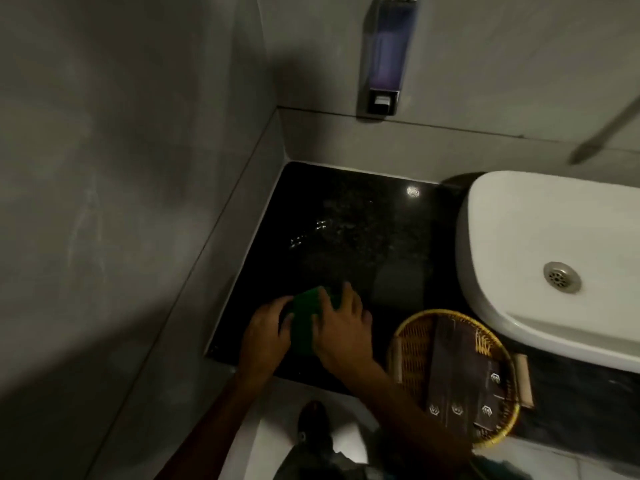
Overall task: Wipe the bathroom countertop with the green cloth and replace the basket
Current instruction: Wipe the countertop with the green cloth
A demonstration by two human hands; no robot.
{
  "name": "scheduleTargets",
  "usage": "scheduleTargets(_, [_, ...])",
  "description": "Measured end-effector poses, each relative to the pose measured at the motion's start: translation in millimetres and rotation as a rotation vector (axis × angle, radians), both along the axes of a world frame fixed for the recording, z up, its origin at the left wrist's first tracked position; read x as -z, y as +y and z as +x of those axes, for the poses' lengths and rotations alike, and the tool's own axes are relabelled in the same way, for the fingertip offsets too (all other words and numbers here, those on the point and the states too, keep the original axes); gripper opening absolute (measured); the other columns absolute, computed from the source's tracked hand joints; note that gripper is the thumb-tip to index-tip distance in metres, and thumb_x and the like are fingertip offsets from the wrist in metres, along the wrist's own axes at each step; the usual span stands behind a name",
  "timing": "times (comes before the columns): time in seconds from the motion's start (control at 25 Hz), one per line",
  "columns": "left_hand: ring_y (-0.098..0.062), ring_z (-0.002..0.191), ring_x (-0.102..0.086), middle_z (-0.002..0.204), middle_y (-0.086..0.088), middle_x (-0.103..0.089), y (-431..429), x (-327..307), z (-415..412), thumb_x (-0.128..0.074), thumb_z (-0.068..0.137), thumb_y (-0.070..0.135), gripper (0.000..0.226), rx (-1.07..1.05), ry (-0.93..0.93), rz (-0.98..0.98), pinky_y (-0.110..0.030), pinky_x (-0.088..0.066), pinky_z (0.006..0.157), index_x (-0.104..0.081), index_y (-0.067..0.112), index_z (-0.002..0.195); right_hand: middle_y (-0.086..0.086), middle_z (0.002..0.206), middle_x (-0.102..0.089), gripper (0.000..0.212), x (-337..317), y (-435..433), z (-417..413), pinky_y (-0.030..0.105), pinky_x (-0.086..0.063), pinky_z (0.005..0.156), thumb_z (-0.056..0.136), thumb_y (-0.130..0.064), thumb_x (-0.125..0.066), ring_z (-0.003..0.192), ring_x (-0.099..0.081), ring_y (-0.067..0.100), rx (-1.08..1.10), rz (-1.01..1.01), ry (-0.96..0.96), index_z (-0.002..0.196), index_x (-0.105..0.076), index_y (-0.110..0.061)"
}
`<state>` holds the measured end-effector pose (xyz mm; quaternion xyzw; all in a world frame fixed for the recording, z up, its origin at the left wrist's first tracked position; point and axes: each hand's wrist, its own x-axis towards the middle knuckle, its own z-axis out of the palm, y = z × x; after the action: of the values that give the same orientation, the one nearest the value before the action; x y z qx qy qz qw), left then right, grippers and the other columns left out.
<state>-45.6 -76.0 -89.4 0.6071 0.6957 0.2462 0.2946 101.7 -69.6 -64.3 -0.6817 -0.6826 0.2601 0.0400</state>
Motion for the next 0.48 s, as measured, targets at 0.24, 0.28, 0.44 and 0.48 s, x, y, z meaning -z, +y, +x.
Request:
scheduleTargets(0.24, [-0.031,0.146,-0.026,0.156,-0.015,-0.034,34,43,-29,-0.028,0.099,0.031,0.049,0.333,0.443,0.13,-0.049,-0.028,0.117,-0.044,0.013,0.142,0.013,0.162,-0.004,0.064,67,-34,-27,0.056,0.0,0.119,0.097,-0.053,-0.026,0.149,0.0,0.032,-0.034,0.139,-0.118,0.153,-0.014,-0.024])
scheduleTargets(0.28, [-0.031,0.146,-0.025,0.156,-0.015,-0.032,40,44,-24,-0.027,0.099,0.034,0.05,0.409,0.479,0.142,-0.05,-0.027,0.117,-0.042,0.014,0.143,0.014,0.162,-0.006,0.064,71,-34,-22,0.055,-0.002,0.118,0.097,-0.052,-0.027,0.149,-0.001,0.032,0.03,0.159,-0.132,0.153,-0.015,-0.024])
scheduleTargets(0.44, [-0.03,0.148,-0.021,0.158,-0.015,-0.027,54,52,-16,-0.032,0.097,0.048,0.061,0.47,0.532,0.108,-0.053,-0.025,0.118,-0.035,0.014,0.147,0.018,0.161,-0.011,0.067,77,-4,1,0.06,-0.004,0.117,0.094,-0.051,-0.033,0.149,-0.005,0.035,0.315,0.145,-0.164,0.152,-0.018,-0.021])
scheduleTargets(0.48, [-0.03,0.148,-0.019,0.159,-0.015,-0.026,53,55,-19,-0.033,0.095,0.052,0.065,0.414,0.539,0.097,-0.053,-0.022,0.119,-0.033,0.014,0.148,0.02,0.161,-0.012,0.068,77,10,4,0.061,-0.004,0.116,0.094,-0.053,-0.035,0.149,-0.006,0.037,0.38,0.141,-0.158,0.152,-0.019,-0.021])
